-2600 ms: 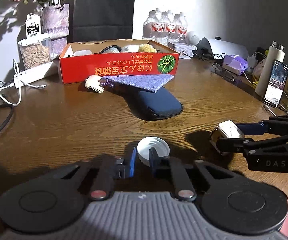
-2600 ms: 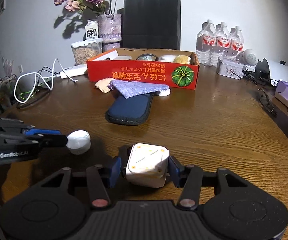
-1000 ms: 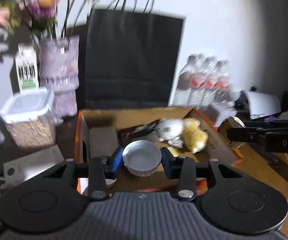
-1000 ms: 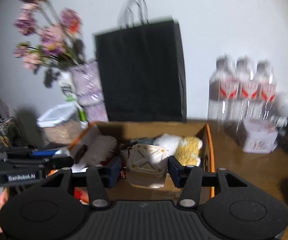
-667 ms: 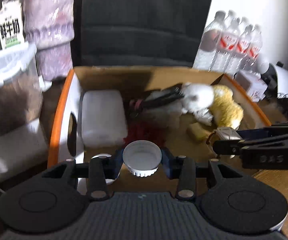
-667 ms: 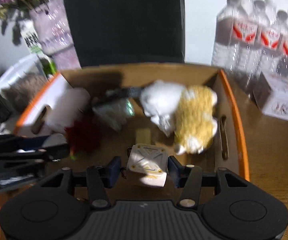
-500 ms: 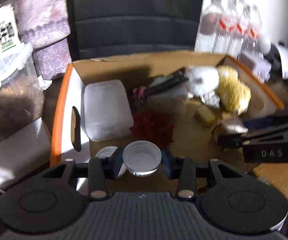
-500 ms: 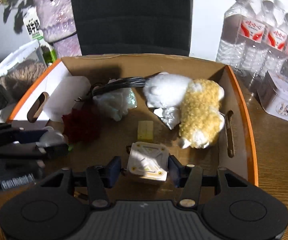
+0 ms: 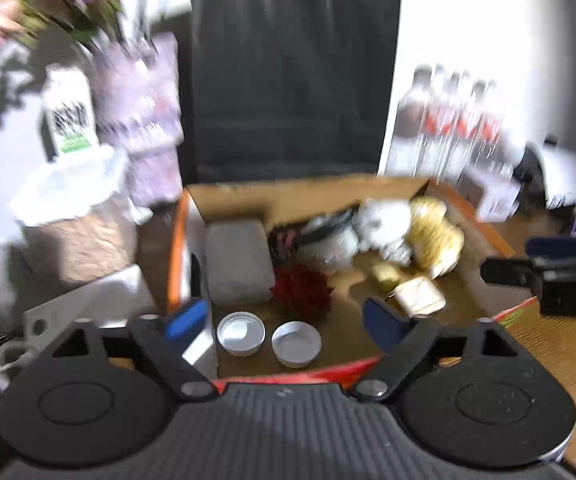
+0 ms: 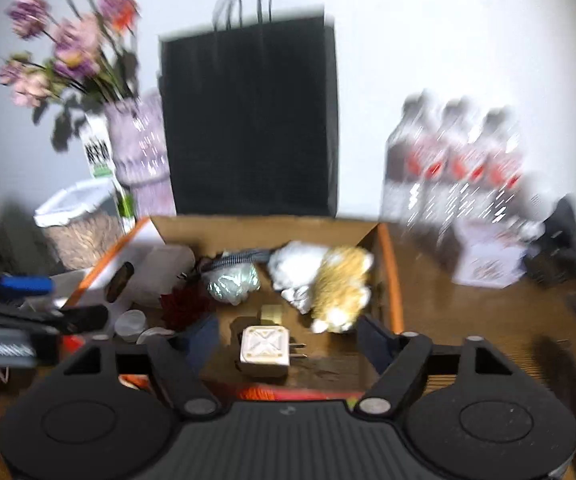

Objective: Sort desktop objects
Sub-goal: 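Withdraw both open tools from the box back over the table, then grasp the lavender cloth pouch with the left tool while the right tool grasps the navy glasses case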

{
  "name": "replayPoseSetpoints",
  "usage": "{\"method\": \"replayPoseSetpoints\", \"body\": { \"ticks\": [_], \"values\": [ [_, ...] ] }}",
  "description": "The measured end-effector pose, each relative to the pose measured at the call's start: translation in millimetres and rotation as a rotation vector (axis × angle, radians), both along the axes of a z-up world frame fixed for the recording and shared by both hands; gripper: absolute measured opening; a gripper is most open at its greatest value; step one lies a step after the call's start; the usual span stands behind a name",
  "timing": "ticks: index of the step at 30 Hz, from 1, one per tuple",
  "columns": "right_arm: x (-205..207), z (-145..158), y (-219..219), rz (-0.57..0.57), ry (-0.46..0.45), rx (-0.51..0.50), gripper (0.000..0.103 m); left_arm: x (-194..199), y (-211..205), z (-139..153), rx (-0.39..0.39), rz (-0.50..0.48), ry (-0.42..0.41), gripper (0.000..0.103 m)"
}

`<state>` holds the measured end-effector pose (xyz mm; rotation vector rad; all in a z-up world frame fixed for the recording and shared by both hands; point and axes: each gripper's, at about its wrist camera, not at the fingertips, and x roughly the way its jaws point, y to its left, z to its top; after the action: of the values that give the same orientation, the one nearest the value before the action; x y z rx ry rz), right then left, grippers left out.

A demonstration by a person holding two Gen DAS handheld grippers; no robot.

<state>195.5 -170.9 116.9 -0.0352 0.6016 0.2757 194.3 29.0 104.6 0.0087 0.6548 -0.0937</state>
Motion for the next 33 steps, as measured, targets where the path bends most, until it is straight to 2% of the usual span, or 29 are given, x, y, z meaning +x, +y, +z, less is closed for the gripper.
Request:
{"method": "replayPoseSetpoints", "body": {
  "ticks": [2,3,9,11,13,16,18,22,33],
  "values": [
    [-34,-3,-5,0.011,-0.059,-0.023,0.085,-35,-2,4,-0.016,-0.003,-0.092,0.103],
    [-49,-8,-7,0.016,-0.071,-0.027,0.085,-49,-3,3,-0.015,-0.004,-0.111,0.103],
    [-115,-44,-12,0.042,-0.037,-0.024,0.086,-126,-20,-21,0.003,-0.001,-0.164,0.103],
    [-135,-54,-15,0.043,-0.023,-0.013,0.087,-147,-22,-33,-0.011,0.009,-0.157,0.103],
    [-152,-66,-16,0.035,-0.011,-0.018,0.088,-162,-20,-46,-0.05,0.02,-0.108,0.103],
    [-171,-80,-18,0.015,0.006,-0.062,0.088,-179,-14,-63,-0.108,0.053,-0.055,0.103],
    [-183,-87,-18,0.011,0.009,-0.083,0.088,-190,-11,-70,-0.117,0.057,-0.04,0.103],
    [-201,-93,-17,0.025,-0.001,-0.068,0.088,-205,-12,-81,-0.061,0.056,-0.052,0.103],
    [-212,-104,-16,0.007,0.004,-0.067,0.088,-218,-18,-95,-0.04,0.03,-0.044,0.103]
  ]
}}
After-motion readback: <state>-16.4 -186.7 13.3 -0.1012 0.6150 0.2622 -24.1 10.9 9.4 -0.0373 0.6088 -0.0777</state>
